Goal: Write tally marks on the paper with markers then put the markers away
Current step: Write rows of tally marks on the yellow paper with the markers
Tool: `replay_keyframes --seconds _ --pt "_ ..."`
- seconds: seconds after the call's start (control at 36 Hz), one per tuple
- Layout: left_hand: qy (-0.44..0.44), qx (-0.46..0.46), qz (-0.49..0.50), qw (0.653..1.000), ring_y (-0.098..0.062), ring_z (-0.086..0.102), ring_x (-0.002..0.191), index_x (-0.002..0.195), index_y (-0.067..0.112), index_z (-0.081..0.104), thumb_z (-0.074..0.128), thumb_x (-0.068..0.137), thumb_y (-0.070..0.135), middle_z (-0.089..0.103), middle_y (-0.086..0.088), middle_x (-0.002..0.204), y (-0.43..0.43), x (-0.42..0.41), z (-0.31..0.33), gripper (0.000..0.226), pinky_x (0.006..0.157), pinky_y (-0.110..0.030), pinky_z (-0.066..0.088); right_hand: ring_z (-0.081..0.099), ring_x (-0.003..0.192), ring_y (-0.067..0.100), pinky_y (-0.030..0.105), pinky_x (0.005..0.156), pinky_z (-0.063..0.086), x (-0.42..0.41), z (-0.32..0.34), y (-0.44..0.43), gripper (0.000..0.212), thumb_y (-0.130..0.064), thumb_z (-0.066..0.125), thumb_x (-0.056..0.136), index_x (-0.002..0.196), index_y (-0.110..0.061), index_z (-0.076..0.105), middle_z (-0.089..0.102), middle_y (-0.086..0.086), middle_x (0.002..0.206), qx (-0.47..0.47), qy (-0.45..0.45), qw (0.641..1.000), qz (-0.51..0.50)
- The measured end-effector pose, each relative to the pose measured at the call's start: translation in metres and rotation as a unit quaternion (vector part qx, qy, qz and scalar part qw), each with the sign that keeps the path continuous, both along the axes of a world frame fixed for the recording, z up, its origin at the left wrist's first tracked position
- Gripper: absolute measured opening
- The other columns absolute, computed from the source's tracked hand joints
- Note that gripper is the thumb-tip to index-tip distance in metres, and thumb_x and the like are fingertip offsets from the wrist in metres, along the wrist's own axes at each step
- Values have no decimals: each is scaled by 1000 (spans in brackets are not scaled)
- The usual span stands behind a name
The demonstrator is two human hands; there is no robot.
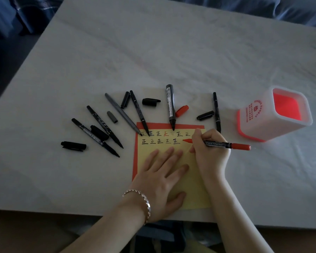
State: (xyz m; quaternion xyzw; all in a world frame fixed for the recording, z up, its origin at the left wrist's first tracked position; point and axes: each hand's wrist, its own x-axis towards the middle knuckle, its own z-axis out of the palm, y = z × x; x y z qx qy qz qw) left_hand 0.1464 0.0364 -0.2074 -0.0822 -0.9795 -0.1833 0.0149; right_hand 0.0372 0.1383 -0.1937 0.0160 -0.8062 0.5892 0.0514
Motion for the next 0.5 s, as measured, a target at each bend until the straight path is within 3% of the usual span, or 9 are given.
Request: replay_keyframes --seconds 0.19,0.5 --pt "0 1 1 1000 -21 24 134 125 25 43 39 80 54 41 -7 141 0 0 1 54 106 -44 16 48 38 5 9 49 39 1 2 0 31 -9 61 84 56 0 50 54 7 44 -1 1 1000 -21" --pt "-1 6 2 1000 -21 25 135 125 26 43 41 79 53 40 -6 142 0 0 1 54 107 -44 16 49 35 3 9 46 39 0 1 2 36 -5 61 80 49 -11 45 51 -7 33 -8 -12 1000 -25"
